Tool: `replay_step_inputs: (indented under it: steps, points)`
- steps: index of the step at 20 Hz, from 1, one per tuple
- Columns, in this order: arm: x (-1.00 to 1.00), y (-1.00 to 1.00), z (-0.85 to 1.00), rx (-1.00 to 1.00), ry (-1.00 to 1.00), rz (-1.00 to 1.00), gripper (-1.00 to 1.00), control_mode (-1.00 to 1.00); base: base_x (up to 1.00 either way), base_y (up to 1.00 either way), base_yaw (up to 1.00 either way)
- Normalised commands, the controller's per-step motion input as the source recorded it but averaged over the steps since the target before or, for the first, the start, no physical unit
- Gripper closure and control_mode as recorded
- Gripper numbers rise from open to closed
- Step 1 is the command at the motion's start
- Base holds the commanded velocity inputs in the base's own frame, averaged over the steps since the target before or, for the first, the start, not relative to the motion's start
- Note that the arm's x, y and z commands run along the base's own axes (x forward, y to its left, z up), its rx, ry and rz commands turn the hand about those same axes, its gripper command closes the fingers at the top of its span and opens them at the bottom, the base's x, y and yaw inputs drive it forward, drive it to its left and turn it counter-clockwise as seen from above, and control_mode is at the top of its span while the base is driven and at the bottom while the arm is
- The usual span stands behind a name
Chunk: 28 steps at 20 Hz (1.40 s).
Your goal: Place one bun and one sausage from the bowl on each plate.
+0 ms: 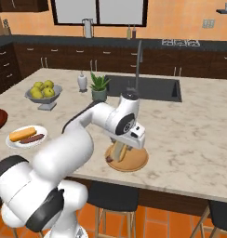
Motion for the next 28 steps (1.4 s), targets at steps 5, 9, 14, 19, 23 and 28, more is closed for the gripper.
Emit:
replay_step_inputs:
  steps: [5,9,14,19,23,28]
  points:
    - [0.63,-0.3,-0.57,0.06,0.11,-0.09,1.0,-1.0,0.0,0.0,0.0]
    - [0.12,-0.26,-0.52,0.11,0.03,-0.04,1.0,-1.0,0.0,0.0,0.0]
    - [0.21,0.0,-0.54,0.02,0.0,-0.02,-1.0,-1.0,0.0,0.0,0.0]
    - [0.29,0.02,-0.22,0.0,0.0,0.0,-1.0,-1.0,0.0,0.0,0.0]
    - [0.28,0.0,0.0,0.0,0.0,0.0,-1.0,-1.0,0.0,0.0,0.0]
    - [0.12,0.03,-0.01,-0.03,0.0,0.0,-1.0,-1.0,0.0,0.0,0.0]
